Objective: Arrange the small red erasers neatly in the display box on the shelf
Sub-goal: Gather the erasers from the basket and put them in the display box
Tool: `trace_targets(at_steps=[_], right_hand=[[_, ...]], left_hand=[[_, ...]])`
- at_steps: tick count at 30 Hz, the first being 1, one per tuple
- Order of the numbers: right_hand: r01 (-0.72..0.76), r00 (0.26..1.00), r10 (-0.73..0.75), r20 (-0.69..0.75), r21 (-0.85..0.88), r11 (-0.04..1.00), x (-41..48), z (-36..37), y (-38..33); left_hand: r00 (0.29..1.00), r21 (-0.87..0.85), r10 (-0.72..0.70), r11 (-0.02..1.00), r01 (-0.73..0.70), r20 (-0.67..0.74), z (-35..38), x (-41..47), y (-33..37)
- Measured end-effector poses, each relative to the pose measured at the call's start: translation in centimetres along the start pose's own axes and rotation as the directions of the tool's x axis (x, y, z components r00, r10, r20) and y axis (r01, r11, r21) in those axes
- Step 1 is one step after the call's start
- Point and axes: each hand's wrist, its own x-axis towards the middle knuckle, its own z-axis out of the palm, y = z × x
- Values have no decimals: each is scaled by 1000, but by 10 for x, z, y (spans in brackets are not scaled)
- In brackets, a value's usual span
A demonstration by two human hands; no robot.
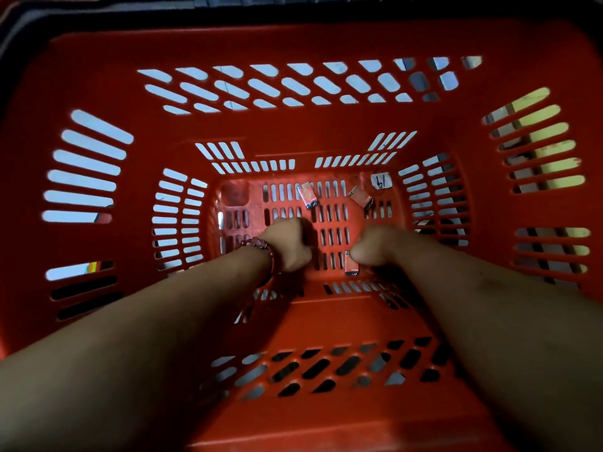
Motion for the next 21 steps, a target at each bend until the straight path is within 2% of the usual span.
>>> trace_targets(at_steps=[5, 8, 11, 15, 17, 21], right_hand=[[-9, 998, 18, 67, -126, 992, 5, 3, 2], [-33, 997, 48, 54, -239, 970, 3, 6, -2], [-6, 999, -10, -50, -313, 950, 2, 12, -9], [76, 975, -109, -196, -170, 983, 1, 4, -7], [90, 937, -123, -327, -113, 989, 3, -6, -1], [94, 812, -110, -573, -58, 994, 4, -26, 5]], left_hand=[[992, 21, -9, 1000, 12, -124, -7, -2, 4], [990, 14, -18, 1000, 20, -141, -11, -5, 7], [990, -5, -25, 1000, 24, -142, -11, -8, 7], [992, -11, -29, 1000, 28, -124, -15, -4, 5], [988, -17, -43, 999, 40, -147, -20, 0, 6], [981, 30, -26, 999, 33, -190, -32, 4, 14]])
